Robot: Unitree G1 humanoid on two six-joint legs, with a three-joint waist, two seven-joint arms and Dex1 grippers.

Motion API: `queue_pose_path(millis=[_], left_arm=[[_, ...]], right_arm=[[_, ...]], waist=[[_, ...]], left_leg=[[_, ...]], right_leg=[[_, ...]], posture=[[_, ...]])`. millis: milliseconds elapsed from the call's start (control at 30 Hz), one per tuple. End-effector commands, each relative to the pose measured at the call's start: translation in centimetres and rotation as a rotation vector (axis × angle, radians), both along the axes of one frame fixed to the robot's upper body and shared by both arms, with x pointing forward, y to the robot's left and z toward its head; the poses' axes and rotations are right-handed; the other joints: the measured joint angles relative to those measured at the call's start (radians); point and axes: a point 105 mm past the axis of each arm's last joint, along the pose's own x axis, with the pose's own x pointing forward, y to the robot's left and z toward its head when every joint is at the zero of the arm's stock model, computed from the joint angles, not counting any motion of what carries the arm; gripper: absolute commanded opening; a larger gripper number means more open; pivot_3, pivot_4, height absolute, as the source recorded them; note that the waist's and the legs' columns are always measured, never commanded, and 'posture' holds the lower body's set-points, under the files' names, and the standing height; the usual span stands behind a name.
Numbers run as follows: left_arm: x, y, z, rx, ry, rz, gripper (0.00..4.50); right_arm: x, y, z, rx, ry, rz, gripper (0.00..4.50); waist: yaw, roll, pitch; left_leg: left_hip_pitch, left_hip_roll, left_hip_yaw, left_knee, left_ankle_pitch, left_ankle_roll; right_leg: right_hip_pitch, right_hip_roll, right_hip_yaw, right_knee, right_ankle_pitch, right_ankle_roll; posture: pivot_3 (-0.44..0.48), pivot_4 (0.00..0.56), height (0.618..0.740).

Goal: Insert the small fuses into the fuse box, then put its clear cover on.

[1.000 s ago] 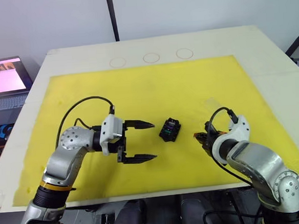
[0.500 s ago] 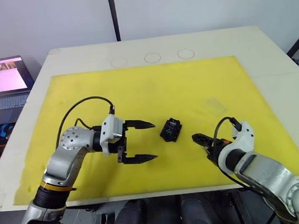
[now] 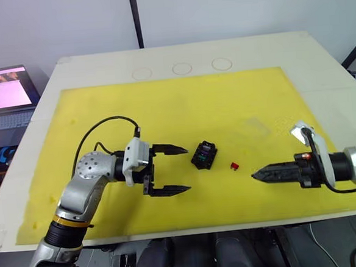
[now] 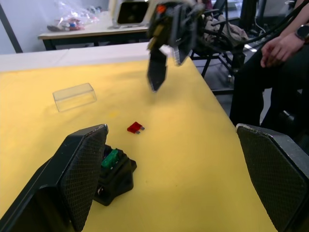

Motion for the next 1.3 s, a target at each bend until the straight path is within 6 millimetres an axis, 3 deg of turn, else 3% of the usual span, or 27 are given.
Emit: queue_pose_path(millis=[33, 133, 600, 1300], left_arm=[[-0.1, 0.0, 0.6, -0.007, -0.039, -0.008, 4.50], [-0.2, 0.1, 0.6, -0.004, -0.040, -0.006, 4.50], [-0.5, -0.1, 0.7, 0.000, -0.044, -0.007, 4.50], [-0.3, -0.1, 0.9, 0.001, -0.044, 0.002, 4.50]], right_arm=[[0.9, -0.2, -0.5, -0.003, -0.013, 0.017, 4.07], [1.6, -0.1, -0.8, 0.022, -0.011, 0.013, 3.17], [4.4, 0.5, -2.5, 0.079, 0.047, -0.076, 3.17], [4.1, 2.4, -3.3, 0.133, 0.087, 0.021, 3.17]], waist=[[0.001, -0.001, 0.000], [0.006, -0.001, 0.000], [0.018, -0.001, 0.001], [0.017, 0.000, 0.001]], left_leg=[[0.000, 0.000, 0.000, 0.000, 0.000, 0.000], [0.000, 0.000, 0.000, 0.001, 0.000, 0.000], [-0.001, 0.000, 0.000, 0.001, 0.000, -0.001], [0.000, 0.000, 0.000, 0.001, 0.000, -0.001]], right_leg=[[0.000, 0.000, 0.000, 0.000, 0.000, 0.000], [0.000, 0.000, 0.000, 0.000, 0.000, 0.000], [-0.001, 0.000, 0.001, 0.000, 0.001, -0.001], [-0.001, 0.000, 0.001, 0.000, 0.001, -0.001]], posture=[[0.000, 0.150, 0.740], [0.000, 0.150, 0.740], [0.000, 0.150, 0.740], [0.000, 0.150, 0.740]])
